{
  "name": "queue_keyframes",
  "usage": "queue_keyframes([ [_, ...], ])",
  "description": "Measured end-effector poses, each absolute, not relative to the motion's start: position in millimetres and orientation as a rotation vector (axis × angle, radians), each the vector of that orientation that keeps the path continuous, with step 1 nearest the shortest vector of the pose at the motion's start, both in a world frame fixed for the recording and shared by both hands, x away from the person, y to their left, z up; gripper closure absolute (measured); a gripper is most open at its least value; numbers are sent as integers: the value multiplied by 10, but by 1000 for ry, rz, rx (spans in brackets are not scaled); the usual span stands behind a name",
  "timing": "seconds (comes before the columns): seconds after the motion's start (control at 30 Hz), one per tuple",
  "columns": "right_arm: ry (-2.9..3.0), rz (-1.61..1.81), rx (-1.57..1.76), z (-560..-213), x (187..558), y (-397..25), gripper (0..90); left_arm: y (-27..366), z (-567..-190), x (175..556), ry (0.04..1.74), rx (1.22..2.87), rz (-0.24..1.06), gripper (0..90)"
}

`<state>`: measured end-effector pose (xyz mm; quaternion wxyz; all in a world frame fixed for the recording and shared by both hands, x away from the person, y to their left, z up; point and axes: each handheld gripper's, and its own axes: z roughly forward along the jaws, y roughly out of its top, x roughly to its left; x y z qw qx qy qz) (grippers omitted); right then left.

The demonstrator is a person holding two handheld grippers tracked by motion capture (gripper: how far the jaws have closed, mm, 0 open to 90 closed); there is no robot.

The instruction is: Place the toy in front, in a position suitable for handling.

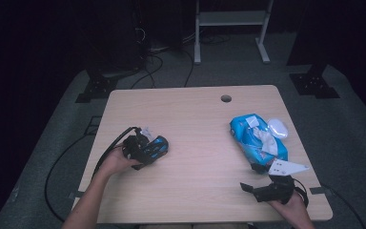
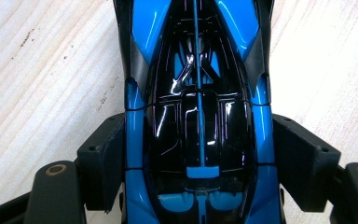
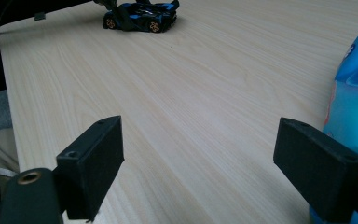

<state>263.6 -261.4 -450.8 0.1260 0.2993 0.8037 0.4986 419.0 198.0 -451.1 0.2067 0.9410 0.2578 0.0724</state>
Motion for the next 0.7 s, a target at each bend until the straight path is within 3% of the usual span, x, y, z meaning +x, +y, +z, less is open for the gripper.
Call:
queue_keyframes([
  [0.7, 2313, 1452, 877, -4474, 2623, -2634, 150, 1838, -4403, 4072, 607, 2602, 210, 259],
])
